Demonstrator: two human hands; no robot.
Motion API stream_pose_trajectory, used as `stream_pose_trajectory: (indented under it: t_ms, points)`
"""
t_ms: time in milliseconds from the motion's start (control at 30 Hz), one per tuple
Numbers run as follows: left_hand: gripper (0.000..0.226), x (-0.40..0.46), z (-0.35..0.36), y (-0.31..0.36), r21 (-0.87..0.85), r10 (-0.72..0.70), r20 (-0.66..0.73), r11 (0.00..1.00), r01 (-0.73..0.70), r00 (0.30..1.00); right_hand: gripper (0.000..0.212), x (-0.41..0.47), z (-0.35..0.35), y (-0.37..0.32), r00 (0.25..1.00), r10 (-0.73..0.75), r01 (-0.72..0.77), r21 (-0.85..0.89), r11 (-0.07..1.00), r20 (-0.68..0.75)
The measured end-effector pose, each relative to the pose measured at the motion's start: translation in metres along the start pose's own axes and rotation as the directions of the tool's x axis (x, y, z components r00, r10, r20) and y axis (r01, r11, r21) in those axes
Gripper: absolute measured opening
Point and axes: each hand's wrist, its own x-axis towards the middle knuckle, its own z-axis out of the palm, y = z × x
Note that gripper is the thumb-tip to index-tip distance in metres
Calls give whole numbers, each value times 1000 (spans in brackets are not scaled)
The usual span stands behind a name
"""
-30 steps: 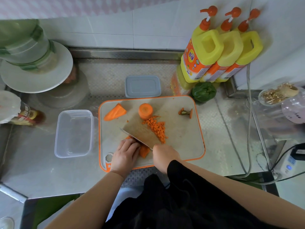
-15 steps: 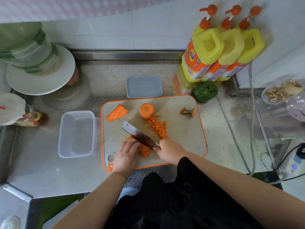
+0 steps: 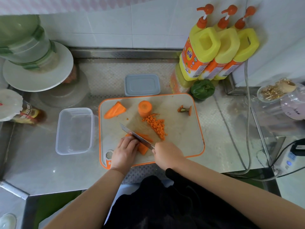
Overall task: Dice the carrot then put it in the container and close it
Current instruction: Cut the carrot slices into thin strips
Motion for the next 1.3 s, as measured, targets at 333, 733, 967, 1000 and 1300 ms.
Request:
stream_pose_trajectory:
  t_ms: [333, 733, 967, 1000, 1300]
  points:
    - [29, 0, 0, -2, -33, -13, 20, 999, 13, 1000, 22, 10, -2, -16, 997, 72, -71, -40, 997, 38]
    - [24, 1, -6, 4, 0, -27, 48, 1000, 27, 999, 25, 25, 0, 3, 998, 26, -33, 112, 993, 63]
    - [25, -1, -4, 2, 5, -42, 49, 999, 42, 998, 28, 5, 22, 11, 999, 41, -42, 99, 994, 12]
    - [25, 0, -4, 2, 11, -42, 45, 999, 41, 998, 27, 7, 21, 10, 999, 38, -39, 111, 993, 8]
    - [22, -1, -8, 1, 42, -32, 37, 999, 30, 999, 29, 0, 5, 4, 999, -16, 20, 139, 990, -33]
